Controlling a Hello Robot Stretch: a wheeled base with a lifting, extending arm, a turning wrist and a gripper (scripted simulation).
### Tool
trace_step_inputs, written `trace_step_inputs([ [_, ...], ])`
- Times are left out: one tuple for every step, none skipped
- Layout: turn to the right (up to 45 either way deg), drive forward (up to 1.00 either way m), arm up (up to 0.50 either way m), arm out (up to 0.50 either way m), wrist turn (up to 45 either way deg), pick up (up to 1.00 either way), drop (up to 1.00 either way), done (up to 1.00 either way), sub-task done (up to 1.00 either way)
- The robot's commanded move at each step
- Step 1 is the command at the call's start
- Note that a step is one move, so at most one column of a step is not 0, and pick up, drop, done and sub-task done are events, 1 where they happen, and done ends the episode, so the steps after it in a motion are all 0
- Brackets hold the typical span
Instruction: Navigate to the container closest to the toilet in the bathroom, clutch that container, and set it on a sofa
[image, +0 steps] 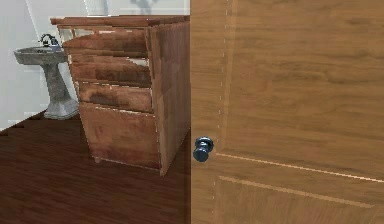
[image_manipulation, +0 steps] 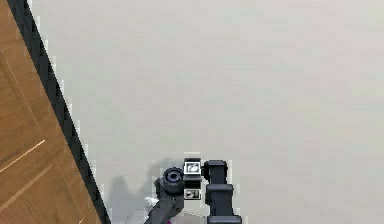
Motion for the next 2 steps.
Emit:
trace_step_inputs([
  [0.0,0.0,0.0,0.0,45.0,0.0,0.0,0.0,0.0],
  [0.0,0.0,0.0,0.0,45.0,0.0,0.0,0.0,0.0],
])
